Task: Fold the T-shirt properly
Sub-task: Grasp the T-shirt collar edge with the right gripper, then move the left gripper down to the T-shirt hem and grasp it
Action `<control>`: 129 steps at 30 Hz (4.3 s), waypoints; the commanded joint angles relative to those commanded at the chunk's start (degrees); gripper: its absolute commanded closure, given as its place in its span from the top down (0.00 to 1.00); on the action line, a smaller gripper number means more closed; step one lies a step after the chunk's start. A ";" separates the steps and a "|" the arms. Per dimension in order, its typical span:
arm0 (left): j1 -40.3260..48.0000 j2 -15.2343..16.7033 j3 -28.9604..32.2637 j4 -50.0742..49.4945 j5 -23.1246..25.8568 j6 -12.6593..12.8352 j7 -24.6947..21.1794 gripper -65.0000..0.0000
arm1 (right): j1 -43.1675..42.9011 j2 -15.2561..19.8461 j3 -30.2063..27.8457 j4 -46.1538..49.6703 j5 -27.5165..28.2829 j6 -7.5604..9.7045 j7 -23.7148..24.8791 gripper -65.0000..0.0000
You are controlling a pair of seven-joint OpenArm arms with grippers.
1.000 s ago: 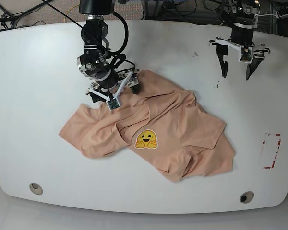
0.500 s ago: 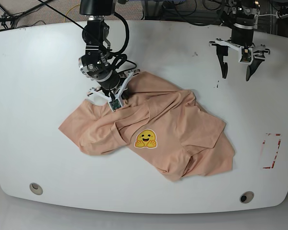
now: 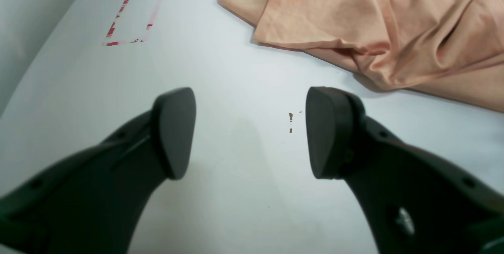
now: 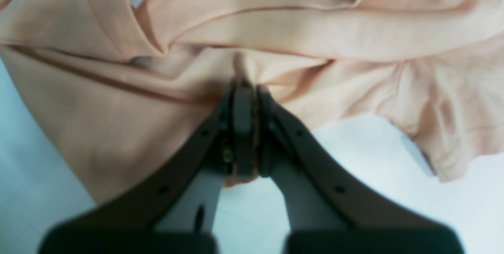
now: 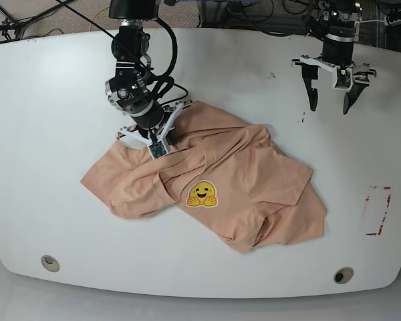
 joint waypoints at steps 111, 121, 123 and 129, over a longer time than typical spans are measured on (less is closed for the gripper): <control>-48.43 -2.39 5.12 -39.59 -8.54 -3.54 38.59 0.11 | -10.35 0.39 -5.96 13.48 0.81 -0.01 -2.19 0.00; -48.69 -2.71 4.98 -40.56 -8.43 -3.35 36.75 0.00 | -10.52 0.34 -5.81 13.56 0.90 0.08 -2.25 0.01; -48.60 -2.72 5.01 -40.11 -8.51 -3.35 36.74 0.00 | -10.55 0.36 -5.85 13.55 0.90 0.07 -2.25 0.01; -48.31 -2.73 5.32 -37.73 -9.04 -3.40 36.86 0.00 | -10.54 0.40 -5.92 13.85 0.88 0.09 -2.22 0.01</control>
